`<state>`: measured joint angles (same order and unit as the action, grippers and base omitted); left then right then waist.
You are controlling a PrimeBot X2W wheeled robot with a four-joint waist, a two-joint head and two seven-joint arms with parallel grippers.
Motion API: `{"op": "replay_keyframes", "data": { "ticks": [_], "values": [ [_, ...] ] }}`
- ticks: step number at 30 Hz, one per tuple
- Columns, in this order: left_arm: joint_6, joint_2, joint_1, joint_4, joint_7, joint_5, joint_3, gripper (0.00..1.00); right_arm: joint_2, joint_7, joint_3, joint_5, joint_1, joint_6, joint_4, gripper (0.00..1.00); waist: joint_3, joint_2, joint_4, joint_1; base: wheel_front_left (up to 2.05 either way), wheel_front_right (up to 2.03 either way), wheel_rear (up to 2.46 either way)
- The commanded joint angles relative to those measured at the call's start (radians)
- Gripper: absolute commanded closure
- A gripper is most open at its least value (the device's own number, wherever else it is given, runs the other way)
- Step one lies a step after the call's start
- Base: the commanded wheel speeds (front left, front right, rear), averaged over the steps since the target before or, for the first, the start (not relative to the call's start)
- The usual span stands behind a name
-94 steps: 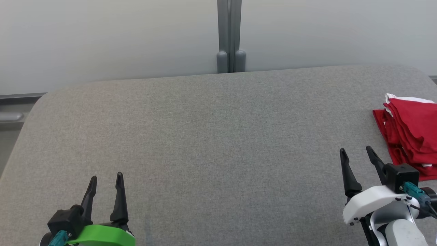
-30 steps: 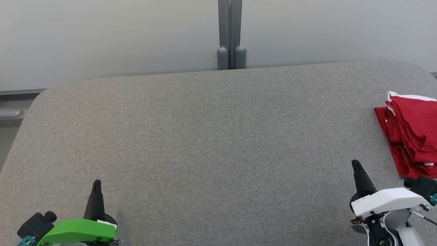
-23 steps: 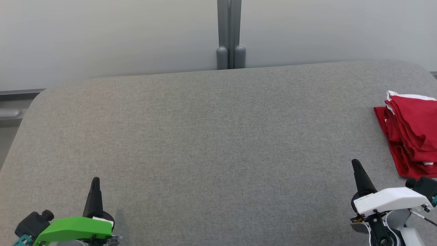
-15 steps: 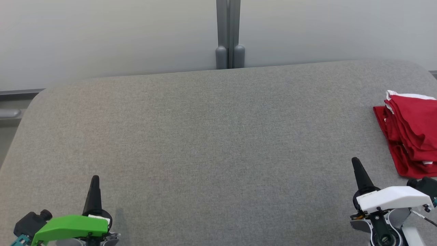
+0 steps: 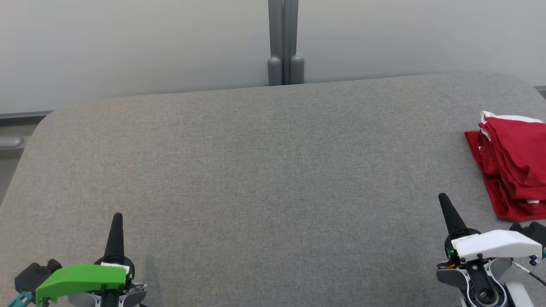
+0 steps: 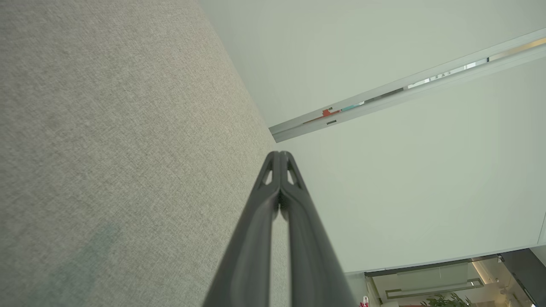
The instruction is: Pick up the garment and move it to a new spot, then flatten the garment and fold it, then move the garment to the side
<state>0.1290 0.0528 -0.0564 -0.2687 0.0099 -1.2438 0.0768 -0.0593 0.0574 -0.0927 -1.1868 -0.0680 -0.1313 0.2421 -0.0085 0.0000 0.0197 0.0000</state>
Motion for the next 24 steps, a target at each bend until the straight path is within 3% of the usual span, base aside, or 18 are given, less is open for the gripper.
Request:
{"op": "replay_keyframes", "data": {
  "ticks": [1,24],
  "values": [
    [0.002,0.003,-0.026,0.01,0.007,-0.024,0.007,1.0,-0.002,0.004,-0.005,-0.029,-0.023,0.0,-0.005,1.0,0.0,0.0,-0.001,0.0,0.0,0.0,0.0],
    [0.002,0.0,-0.043,0.019,0.059,-0.2,0.024,1.0,0.003,0.032,-0.014,-0.232,-0.034,0.0,-0.001,1.0,0.005,0.0,-0.009,0.0,0.0,0.0,0.0]
  ]
}}
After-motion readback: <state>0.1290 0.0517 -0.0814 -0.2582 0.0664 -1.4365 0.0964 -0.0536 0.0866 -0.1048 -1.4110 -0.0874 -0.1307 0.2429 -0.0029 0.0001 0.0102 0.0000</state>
